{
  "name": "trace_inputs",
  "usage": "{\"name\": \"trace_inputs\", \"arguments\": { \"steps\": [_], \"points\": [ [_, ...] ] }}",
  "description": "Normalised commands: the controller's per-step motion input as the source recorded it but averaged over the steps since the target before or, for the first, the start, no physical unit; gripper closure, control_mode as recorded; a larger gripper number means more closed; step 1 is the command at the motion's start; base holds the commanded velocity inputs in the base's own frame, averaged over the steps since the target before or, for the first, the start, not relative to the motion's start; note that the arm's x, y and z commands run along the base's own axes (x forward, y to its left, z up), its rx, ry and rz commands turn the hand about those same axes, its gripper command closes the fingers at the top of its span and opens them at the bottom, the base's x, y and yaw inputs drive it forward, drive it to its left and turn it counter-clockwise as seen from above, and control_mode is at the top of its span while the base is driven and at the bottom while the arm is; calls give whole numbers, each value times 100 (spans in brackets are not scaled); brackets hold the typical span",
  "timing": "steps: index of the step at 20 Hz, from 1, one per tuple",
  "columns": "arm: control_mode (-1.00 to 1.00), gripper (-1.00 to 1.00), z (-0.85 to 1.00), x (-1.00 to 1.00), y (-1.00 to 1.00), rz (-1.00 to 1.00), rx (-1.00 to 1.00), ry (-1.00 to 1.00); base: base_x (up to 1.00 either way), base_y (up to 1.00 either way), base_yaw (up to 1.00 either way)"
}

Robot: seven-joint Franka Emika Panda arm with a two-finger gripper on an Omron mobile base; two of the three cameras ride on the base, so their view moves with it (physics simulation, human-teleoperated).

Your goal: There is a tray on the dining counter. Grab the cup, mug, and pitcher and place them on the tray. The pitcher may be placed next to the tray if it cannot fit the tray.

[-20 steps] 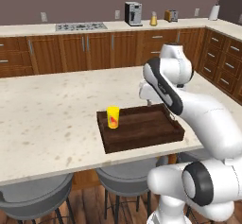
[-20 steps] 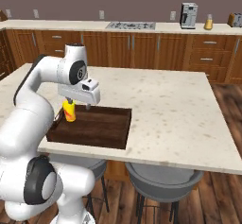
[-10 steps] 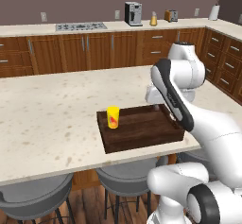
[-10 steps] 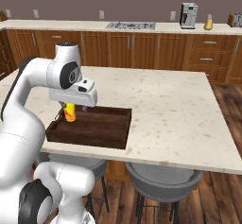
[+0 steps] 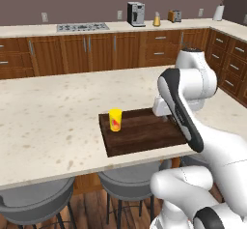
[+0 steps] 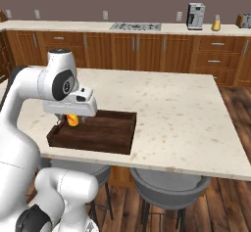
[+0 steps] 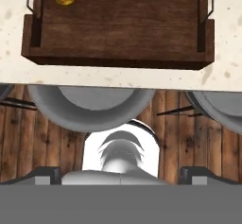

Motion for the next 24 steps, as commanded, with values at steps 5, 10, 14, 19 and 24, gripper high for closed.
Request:
{"name": "trace_inputs", "arguments": {
  "steps": [5, 10, 14, 19, 24],
  "points": [
    [100, -100, 0, 0, 0, 0, 0, 0, -78, -64, -11],
    [100, -100, 0, 0, 0, 0, 0, 0, -76, -100, -9],
    [100, -100, 0, 0, 0, 0, 0, 0, -31, -100, -7],
    [100, -100, 0, 0, 0, 0, 0, 0, -29, -100, -2],
    [100, -100, 0, 0, 0, 0, 0, 0, -10, -100, 0]
  ]
}}
